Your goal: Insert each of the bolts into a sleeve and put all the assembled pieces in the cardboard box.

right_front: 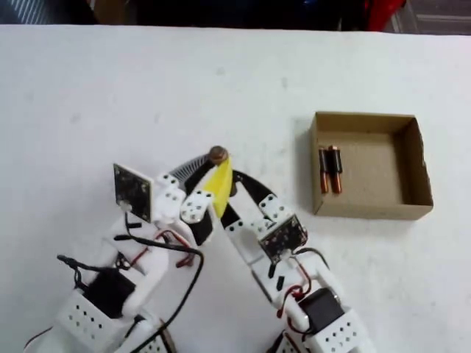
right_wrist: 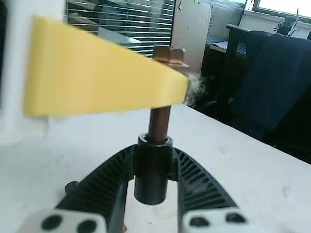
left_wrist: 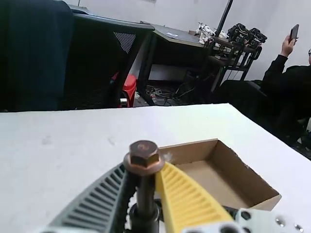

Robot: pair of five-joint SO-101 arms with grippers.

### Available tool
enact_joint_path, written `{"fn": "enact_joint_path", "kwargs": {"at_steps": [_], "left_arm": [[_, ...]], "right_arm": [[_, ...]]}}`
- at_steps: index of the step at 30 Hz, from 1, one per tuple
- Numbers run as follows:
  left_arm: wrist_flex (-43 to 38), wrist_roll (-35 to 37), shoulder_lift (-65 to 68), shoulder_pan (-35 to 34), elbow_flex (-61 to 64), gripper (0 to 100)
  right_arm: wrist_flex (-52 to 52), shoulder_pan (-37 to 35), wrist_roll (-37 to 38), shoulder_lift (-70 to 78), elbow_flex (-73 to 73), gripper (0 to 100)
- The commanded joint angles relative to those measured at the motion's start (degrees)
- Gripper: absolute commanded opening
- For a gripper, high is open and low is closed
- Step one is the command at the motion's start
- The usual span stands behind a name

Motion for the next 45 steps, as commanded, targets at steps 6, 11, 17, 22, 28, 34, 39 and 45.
{"fn": "enact_joint_path", "kwargs": {"at_steps": [6, 11, 17, 22, 28, 34, 39, 45], "left_arm": [[0.5, 0.3, -0.7, 1.7, 0.2, 2], [-0.3, -3.3, -0.7, 1.7, 1.1, 2], [-0.4, -8.6, -0.7, 1.7, 1.3, 2], [-0.4, -8.7, -0.7, 1.6, 1.2, 2], [-0.4, -8.7, -0.7, 0.7, 1.2, 11], [-0.4, -8.6, -0.7, -4.2, 1.5, 22], [-0.4, -8.7, -0.7, -4.9, 1.3, 22], [-0.4, -8.8, -0.7, -5.5, -0.8, 22]], "right_arm": [[-1.3, 0.0, 0.6, -0.8, 0.4, 1.7], [-0.6, 0.7, 0.6, -0.8, 0.4, 1.7], [-0.7, 2.0, 0.5, -0.8, 0.4, 1.7], [-0.6, 2.0, 0.5, -0.8, 0.4, 1.7], [-0.6, 2.0, 0.5, -0.8, 0.4, 1.7], [-0.5, 2.1, 0.5, -0.8, 0.4, 1.7], [-0.5, 2.1, 0.5, -0.8, 0.4, 1.7], [-0.5, 2.3, 0.5, -0.8, 0.4, 1.7]]}}
